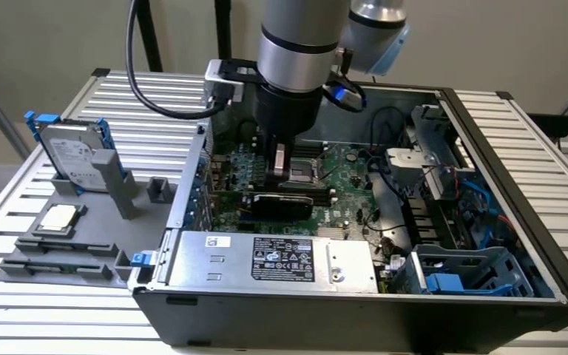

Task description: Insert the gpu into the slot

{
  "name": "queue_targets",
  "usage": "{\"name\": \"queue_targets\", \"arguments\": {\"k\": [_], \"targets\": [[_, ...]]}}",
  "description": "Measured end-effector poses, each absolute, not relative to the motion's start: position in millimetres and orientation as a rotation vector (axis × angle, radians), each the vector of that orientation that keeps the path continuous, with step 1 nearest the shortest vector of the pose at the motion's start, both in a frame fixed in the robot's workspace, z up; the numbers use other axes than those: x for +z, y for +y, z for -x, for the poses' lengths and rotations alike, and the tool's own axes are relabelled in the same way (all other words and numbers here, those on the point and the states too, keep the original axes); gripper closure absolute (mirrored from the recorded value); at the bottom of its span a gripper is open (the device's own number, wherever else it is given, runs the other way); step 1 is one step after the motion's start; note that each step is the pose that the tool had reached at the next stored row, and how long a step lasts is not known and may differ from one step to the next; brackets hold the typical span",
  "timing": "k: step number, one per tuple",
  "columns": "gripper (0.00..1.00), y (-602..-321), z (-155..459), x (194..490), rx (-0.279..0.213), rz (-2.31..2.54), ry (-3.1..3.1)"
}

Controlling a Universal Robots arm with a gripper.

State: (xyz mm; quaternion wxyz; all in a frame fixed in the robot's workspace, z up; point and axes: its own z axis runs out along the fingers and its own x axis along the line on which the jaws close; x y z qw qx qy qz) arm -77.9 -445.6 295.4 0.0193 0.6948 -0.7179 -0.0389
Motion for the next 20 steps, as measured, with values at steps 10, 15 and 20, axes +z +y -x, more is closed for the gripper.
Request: {"name": "queue_targets", "arguments": {"k": [10,15,20], "targets": [[0.89,-436.8,84.2,281.8,-0.083,-2.143,-2.217],[0.89,-435.3,85.0,274.6,-0.077,-2.141,-2.216],[0.89,-434.8,85.5,269.4,-0.072,-2.140,-2.214]]}}
